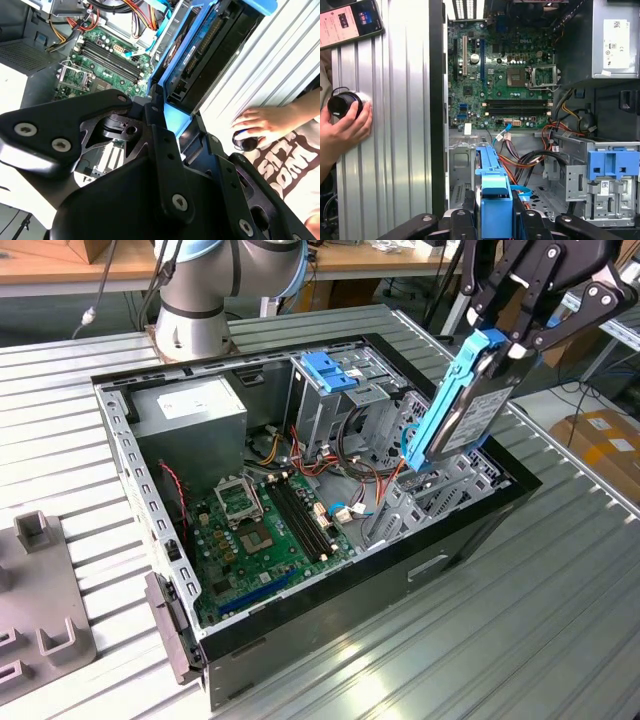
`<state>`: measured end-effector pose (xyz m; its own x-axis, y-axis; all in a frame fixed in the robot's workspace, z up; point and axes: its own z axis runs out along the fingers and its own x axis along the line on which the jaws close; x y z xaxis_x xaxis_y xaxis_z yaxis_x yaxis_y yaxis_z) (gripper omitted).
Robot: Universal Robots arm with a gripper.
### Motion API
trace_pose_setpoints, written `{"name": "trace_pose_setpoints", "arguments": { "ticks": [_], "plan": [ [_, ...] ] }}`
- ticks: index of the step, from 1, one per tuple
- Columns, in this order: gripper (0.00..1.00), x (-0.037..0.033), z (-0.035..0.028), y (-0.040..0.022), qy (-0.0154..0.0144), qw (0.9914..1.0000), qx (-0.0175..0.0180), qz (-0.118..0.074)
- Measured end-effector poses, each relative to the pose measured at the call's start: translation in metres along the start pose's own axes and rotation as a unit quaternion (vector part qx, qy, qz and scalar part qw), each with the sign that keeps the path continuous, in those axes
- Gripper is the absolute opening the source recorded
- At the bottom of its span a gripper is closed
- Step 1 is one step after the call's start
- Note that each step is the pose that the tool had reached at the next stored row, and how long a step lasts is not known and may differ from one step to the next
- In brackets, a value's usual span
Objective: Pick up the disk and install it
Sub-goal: 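Pick up the disk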
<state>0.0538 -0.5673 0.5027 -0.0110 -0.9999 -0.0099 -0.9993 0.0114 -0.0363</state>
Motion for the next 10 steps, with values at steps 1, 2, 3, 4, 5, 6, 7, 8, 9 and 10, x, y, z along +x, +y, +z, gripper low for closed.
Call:
{"name": "trace_pose_setpoints", "arguments": {
  "ticks": [1,2,3,4,5,6,7,8,9,10],
  "plan": [
    [0.37,0.0000,0.0011,0.0000,0.0000,1.00000,0.0000,0.000],
    [0.37,0.0000,0.0023,0.0001,0.0000,1.00000,0.0000,0.000],
    [0.37,0.0000,0.0029,0.0001,0.0000,1.00000,0.0000,0.000],
    [0.37,0.0000,0.0031,0.0001,0.0001,1.00000,0.0000,0.000],
    [0.37,0.0000,0.0031,0.0001,0.0001,1.00000,0.0000,0.000],
    [0.37,0.0000,0.0036,0.0001,0.0000,1.00000,0.0000,0.000],
    [0.37,0.0001,0.0066,0.0003,0.0000,1.00000,0.0000,0.000],
    [0.37,0.0001,0.0086,0.0003,0.0000,1.00000,0.0000,0.000],
    [0.37,0.0001,0.0103,0.0004,0.0000,1.00000,0.0000,0.000],
    [0.37,0.0001,0.0116,0.0004,0.0000,1.00000,0.0000,0.000]
  ]
}}
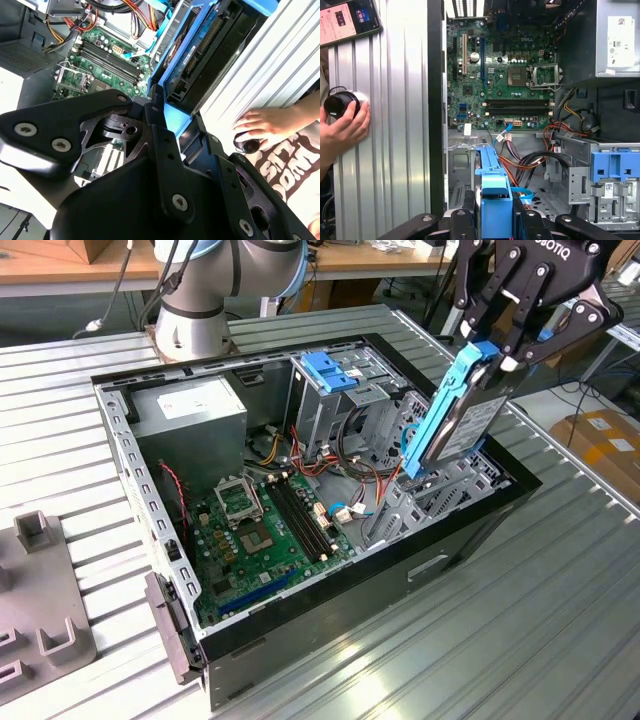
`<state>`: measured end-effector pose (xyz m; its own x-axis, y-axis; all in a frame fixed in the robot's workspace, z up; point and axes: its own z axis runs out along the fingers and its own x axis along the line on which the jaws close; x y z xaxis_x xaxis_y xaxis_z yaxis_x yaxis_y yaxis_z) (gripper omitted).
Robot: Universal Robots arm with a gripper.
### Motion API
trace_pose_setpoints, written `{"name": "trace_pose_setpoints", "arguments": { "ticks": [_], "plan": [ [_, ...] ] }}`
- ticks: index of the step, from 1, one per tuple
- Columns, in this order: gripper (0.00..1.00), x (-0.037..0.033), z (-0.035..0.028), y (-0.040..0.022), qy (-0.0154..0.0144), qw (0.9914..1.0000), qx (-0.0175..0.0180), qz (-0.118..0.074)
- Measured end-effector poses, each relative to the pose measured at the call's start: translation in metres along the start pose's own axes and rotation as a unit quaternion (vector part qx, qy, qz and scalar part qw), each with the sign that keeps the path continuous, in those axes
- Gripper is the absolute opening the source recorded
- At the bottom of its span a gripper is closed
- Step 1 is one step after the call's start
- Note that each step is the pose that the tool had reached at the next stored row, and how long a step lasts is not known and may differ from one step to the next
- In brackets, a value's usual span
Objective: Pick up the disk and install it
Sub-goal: 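Pick up the disk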
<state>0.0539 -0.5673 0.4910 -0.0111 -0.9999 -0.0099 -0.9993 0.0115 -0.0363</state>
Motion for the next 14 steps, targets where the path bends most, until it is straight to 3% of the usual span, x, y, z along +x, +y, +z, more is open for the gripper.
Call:
{"name": "trace_pose_setpoints", "arguments": {
  "ticks": [4,11,14],
  "plan": [
    [0.37,0.0000,0.0056,-0.0044,0.0001,1.00000,0.0000,0.000],
    [0.37,0.0000,0.0068,-0.0045,-0.0001,1.00000,0.0000,0.000],
    [0.37,0.0001,0.0111,-0.0044,0.0001,1.00000,0.0000,0.000]
  ]
}}
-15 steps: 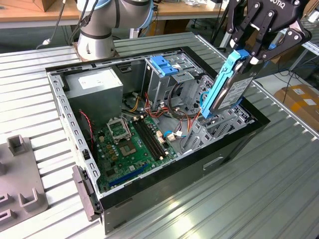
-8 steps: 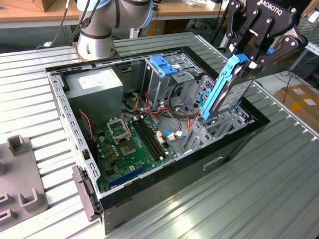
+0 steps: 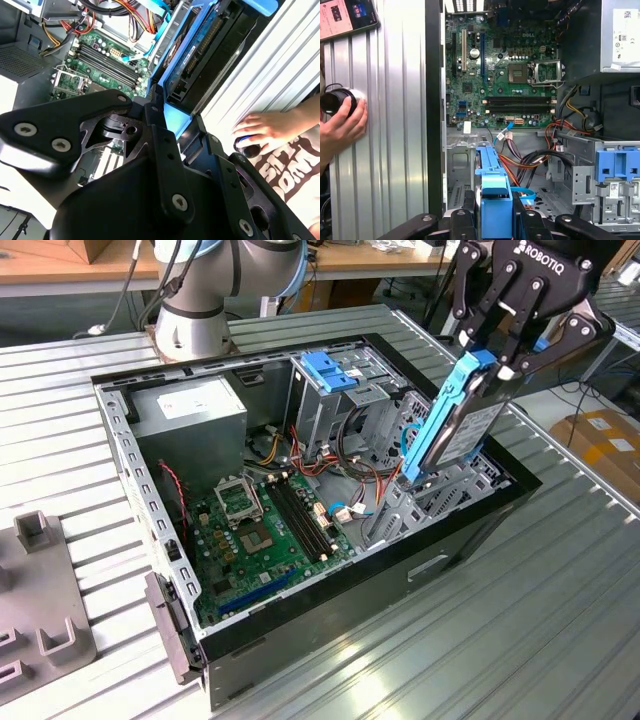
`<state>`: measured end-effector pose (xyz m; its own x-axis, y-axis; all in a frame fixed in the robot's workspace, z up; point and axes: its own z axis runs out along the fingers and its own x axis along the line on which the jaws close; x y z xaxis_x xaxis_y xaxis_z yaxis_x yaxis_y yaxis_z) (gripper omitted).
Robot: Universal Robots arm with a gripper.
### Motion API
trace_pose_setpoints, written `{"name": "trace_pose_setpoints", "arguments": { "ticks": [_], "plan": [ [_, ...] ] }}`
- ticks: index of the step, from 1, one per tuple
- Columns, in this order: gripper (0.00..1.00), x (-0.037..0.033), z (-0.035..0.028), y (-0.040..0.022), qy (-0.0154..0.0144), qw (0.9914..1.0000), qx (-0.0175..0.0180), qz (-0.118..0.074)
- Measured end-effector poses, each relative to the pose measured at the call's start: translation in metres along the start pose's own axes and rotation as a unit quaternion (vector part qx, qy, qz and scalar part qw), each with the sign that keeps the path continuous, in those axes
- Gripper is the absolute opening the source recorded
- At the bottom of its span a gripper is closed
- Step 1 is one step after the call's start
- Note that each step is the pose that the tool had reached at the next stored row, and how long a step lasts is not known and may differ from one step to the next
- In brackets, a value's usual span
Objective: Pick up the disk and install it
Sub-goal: 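Pick up the disk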
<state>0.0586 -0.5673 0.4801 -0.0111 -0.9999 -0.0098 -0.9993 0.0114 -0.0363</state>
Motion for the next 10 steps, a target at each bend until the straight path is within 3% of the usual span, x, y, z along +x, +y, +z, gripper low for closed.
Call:
{"name": "trace_pose_setpoints", "arguments": {
  "ticks": [6,10],
  "plan": [
    [0.37,0.0001,0.0085,-0.0008,0.0000,1.00000,0.0000,0.000],
    [0.37,0.0001,0.0107,-0.0028,-0.0001,1.00000,0.0000,0.000]
  ]
}}
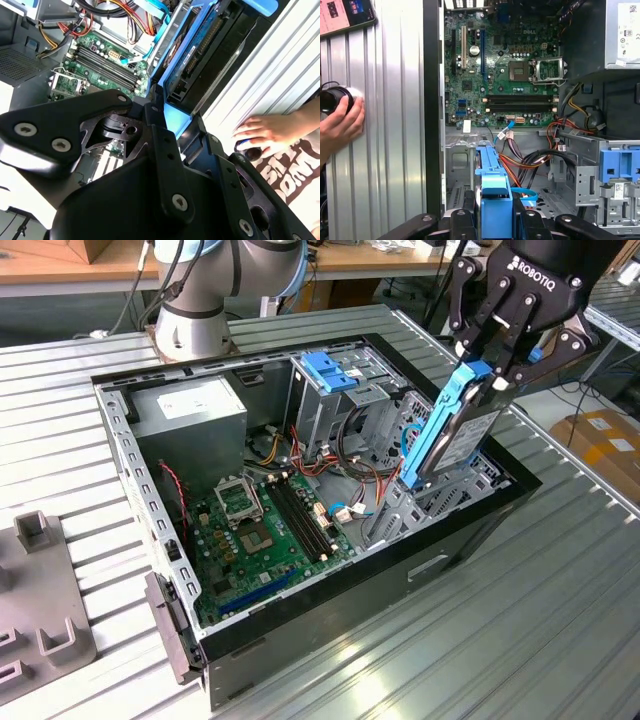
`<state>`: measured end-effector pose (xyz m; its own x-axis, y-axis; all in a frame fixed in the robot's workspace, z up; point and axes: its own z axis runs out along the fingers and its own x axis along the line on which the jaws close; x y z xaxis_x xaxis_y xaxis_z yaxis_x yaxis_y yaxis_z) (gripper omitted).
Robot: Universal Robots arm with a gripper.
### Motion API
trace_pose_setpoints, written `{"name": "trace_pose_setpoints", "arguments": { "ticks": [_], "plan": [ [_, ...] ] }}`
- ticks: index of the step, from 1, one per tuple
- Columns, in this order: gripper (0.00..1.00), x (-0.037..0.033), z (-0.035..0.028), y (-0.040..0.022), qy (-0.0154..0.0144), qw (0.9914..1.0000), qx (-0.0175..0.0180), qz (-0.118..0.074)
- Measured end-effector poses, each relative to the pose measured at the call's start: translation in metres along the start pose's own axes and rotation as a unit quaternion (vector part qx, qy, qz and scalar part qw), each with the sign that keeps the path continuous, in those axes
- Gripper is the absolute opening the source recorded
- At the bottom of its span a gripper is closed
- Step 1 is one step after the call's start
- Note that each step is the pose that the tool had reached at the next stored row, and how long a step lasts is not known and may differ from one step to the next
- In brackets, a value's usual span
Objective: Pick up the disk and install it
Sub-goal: 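Pick up the disk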
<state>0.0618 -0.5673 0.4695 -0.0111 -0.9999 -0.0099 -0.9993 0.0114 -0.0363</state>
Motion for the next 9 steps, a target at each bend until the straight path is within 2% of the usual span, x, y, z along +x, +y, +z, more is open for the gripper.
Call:
{"name": "trace_pose_setpoints", "arguments": {
  "ticks": [3,9],
  "plan": [
    [0.37,0.0000,0.0029,-0.0003,0.0001,1.00000,0.0000,0.000],
    [0.37,0.0000,0.0030,-0.0014,0.0000,1.00000,0.0000,0.000]
  ]
}}
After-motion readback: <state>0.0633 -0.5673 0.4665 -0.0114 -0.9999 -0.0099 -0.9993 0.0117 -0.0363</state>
